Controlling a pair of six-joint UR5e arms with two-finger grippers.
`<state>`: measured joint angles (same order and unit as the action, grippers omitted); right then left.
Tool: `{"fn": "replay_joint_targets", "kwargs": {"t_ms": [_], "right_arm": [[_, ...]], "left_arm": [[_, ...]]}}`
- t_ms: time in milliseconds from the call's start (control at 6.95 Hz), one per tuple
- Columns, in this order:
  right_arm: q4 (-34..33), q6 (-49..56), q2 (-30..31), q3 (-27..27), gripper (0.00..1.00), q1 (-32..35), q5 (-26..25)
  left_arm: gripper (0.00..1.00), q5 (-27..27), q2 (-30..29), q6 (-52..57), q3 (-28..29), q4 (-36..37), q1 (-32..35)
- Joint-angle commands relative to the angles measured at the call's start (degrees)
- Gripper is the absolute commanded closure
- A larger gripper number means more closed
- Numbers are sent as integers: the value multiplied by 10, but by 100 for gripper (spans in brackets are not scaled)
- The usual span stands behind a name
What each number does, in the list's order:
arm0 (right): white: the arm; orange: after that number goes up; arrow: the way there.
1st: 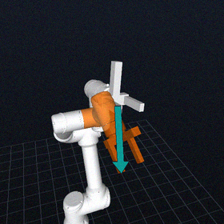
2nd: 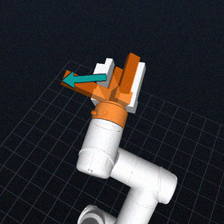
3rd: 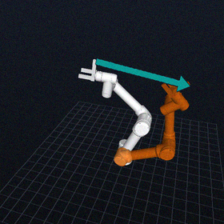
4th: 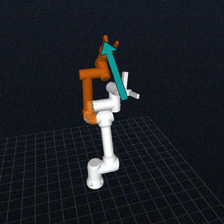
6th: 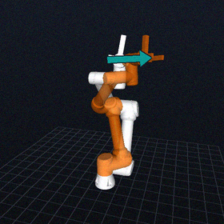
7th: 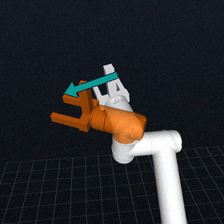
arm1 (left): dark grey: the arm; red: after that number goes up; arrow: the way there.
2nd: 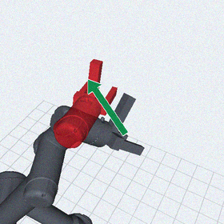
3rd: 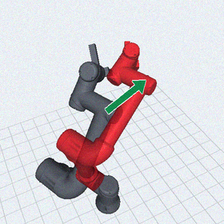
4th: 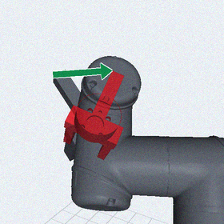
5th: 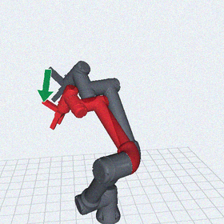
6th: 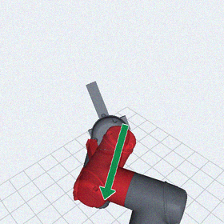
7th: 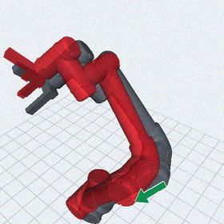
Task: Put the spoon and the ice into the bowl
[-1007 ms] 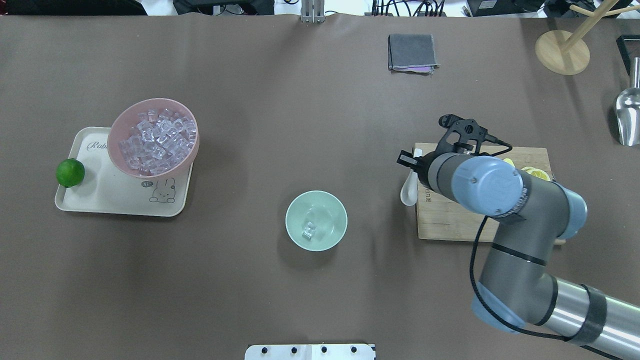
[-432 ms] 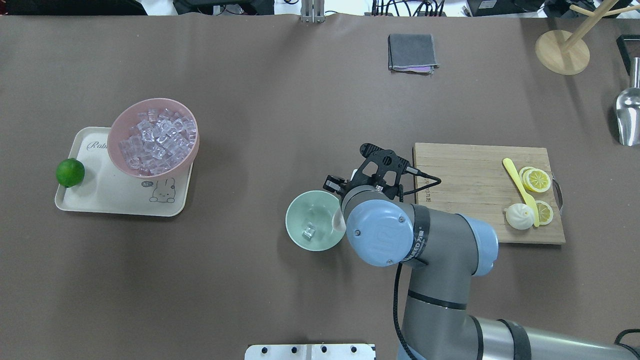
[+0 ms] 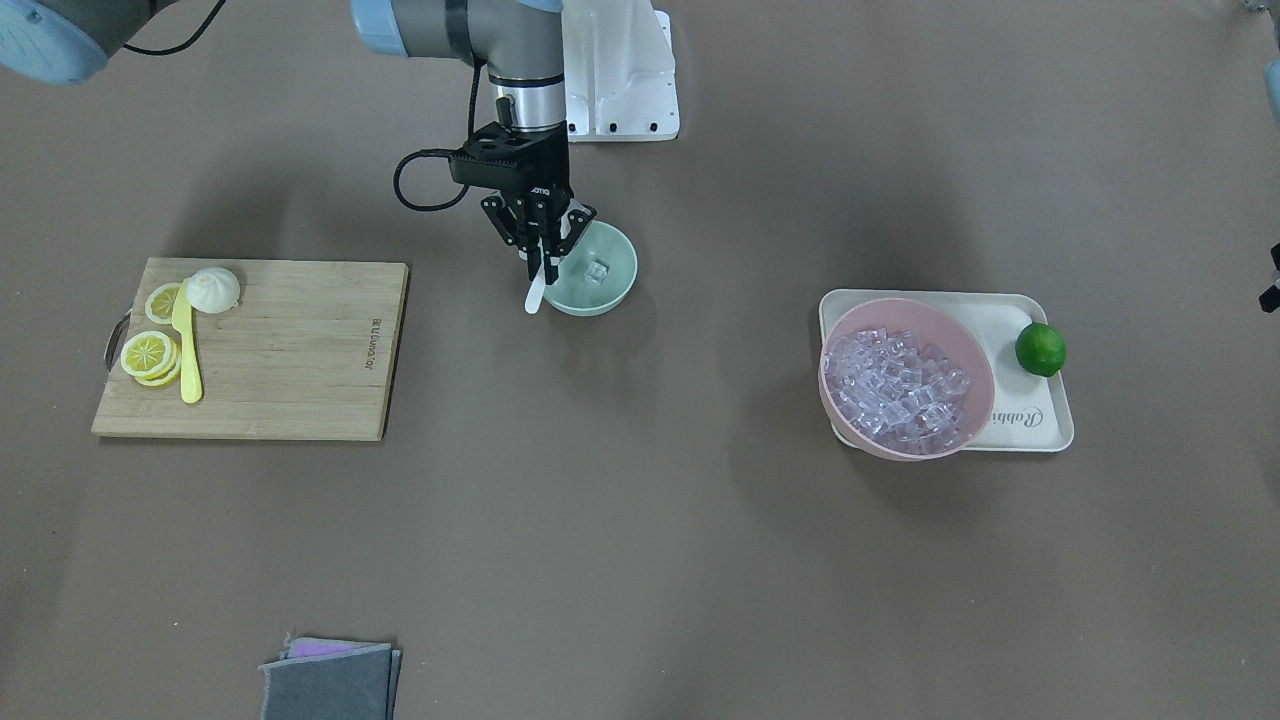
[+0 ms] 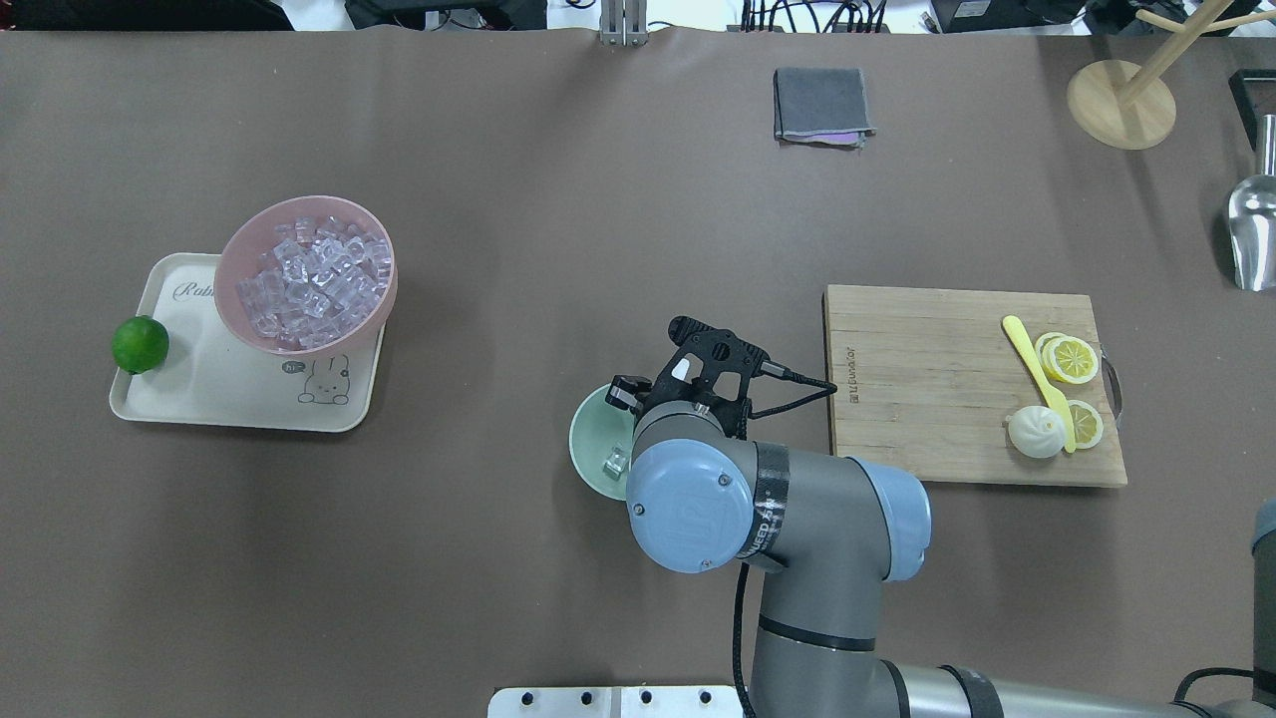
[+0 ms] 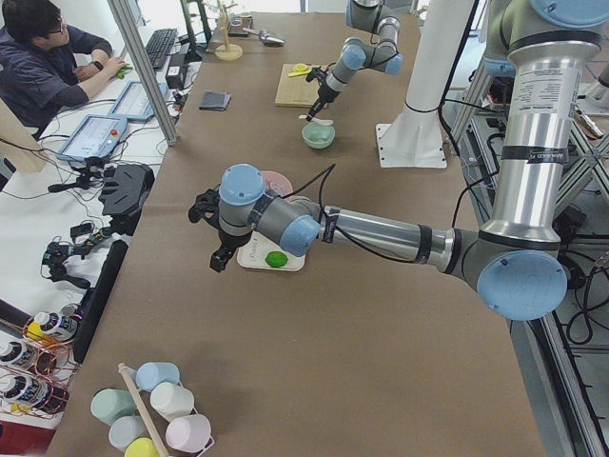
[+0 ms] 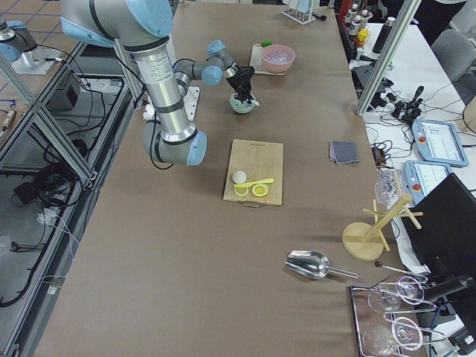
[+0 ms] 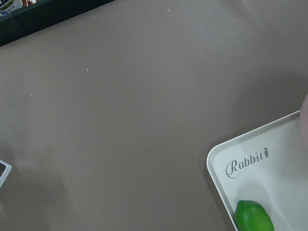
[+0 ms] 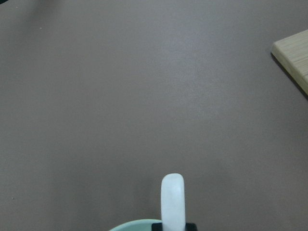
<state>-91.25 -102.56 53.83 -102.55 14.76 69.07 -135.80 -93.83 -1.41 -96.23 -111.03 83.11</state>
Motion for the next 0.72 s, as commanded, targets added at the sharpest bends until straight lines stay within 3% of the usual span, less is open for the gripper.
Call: {"fn": "replay_joint_targets", "kwargs": {"t_ms": [0, 576], "right_arm": [[-2, 3, 0, 6, 1, -17, -39], [-1, 87, -1, -32, 0, 15, -42]], "left_arm": [[2, 0, 0, 0, 1, -1, -1], [2, -2, 1, 0, 0, 5, 1]]}}
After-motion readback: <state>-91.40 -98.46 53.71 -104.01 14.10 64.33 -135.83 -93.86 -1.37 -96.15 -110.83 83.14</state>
